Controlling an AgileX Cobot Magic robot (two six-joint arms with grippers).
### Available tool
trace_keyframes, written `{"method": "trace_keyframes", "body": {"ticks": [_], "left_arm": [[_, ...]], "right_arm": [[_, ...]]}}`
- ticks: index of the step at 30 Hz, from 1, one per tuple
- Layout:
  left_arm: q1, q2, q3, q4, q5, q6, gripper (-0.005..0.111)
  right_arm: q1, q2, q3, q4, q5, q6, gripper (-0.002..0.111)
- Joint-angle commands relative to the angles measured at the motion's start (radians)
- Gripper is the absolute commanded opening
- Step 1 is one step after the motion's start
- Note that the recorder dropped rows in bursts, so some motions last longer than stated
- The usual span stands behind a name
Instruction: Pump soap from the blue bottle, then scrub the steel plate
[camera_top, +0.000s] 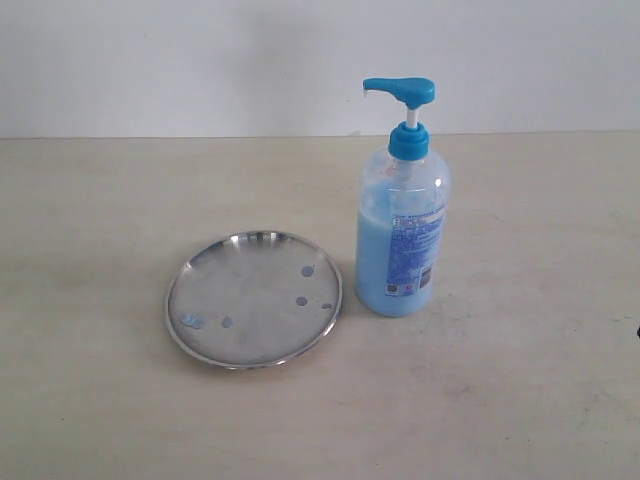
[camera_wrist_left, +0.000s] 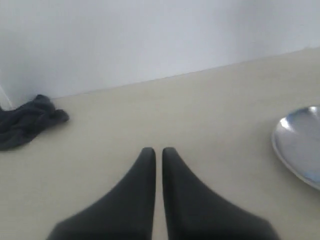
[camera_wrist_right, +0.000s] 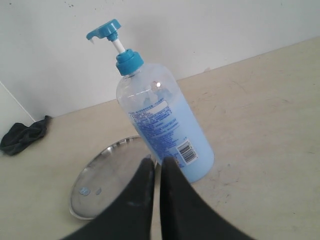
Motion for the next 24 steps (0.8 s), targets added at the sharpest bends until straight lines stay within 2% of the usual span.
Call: {"method": "trace_keyframes", "body": {"ticks": [1,2,15,22,24], "left_arm": [[0.120,-0.223,0.004,-0.078,0.302,-0.004,0.004],[0.129,-0.289,0.004,-0.086,0.302,0.007,0.004],[0.139,-0.289,0.004,-0.090,0.309,0.007,0.004],[0.075,-0.289,0.004,-0.090,0.323,0.007,0.004],[0.067,-0.289,0.004,-0.090,0.323,-0.040,0.004]], "right_arm": [[-0.004,-0.003,0.000,-0.003,-0.004,-0.002,0.001],[-0.004,-0.003,0.000,-0.003,-0.004,-0.002,0.001],[-0.004,-0.001,0.000,-0.003,-0.003,-0.002,0.001],[-0.004,-0.001,0.000,-0.003,-0.003,-0.002,0.001],[-0.004,-0.001,0.000,-0.003,-0.003,-0.002,0.001]]}}
